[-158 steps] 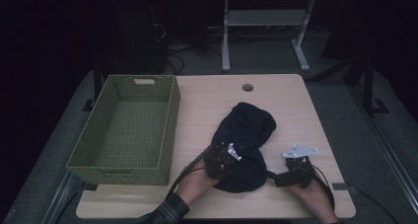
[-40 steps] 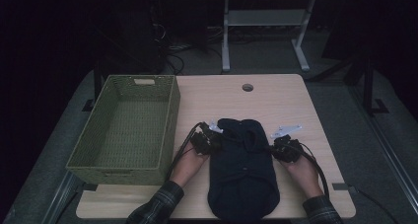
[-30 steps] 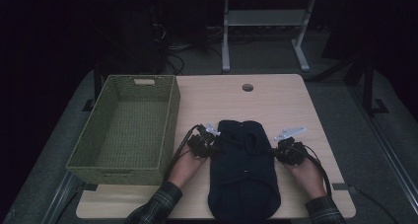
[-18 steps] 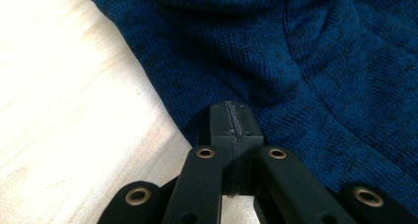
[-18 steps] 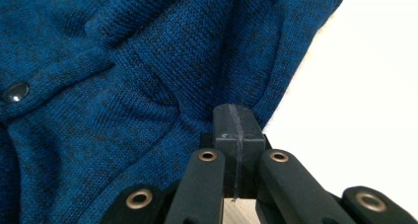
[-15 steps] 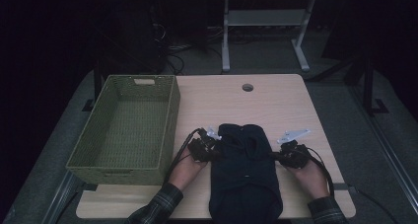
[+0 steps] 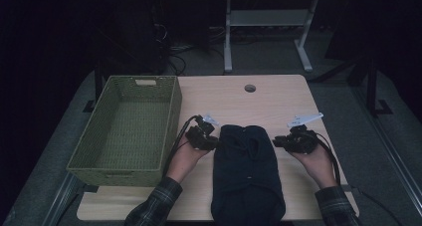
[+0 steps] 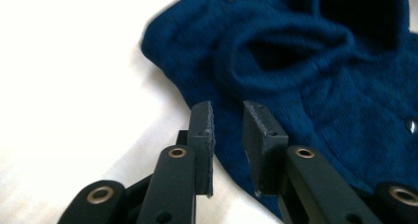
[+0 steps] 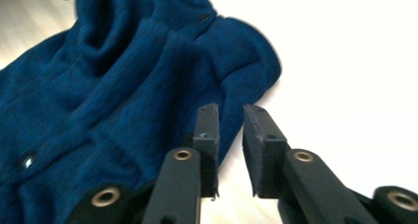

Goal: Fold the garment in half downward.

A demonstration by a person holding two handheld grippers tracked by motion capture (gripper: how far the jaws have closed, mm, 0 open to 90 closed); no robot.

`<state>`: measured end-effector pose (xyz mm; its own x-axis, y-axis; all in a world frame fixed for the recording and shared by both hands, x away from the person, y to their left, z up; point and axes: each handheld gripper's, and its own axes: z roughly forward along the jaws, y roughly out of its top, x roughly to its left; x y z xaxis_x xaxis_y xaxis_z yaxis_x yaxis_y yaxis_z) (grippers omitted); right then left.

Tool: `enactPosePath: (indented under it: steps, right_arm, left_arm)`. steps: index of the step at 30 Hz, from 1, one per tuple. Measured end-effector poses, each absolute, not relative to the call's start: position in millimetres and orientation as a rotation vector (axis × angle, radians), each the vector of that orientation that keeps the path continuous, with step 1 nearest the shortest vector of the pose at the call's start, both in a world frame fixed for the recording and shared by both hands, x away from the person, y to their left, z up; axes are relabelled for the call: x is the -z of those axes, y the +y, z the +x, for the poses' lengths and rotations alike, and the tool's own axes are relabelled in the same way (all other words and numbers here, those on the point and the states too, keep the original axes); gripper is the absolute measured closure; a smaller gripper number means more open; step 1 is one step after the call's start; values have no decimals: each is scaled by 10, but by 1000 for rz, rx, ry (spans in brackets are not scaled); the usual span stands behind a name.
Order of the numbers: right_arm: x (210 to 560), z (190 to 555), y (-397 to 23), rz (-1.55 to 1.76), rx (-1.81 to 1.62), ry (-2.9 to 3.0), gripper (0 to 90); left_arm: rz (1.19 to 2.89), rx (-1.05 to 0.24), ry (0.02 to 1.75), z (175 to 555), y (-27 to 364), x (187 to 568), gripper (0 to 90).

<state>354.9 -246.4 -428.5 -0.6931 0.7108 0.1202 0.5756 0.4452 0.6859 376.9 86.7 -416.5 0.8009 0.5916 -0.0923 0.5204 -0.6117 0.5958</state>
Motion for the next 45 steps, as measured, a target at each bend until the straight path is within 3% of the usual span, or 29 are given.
enactPosePath:
  steps: [8, 22, 37, 45]
  right_arm:
    - [4260, 3816, -2426, 1151, -1113, 2497, 698]
    - [4233, 4116, -2284, 1131, -1120, 2465, 632]
    - [4394, 4221, -2261, 1173, -1090, 2470, 591]
    - [4562, 4282, -2186, 1168, -1065, 2496, 588]
  left_arm:
    - [2320, -192, 868, 4070, 800, 4078, 640]
    - [2347, -167, 883, 4493, 649, 4224, 580]
    - [2388, -93, 895, 4546, 641, 4525, 567]
    - [2386, -106, 858, 4522, 638, 4546, 630]
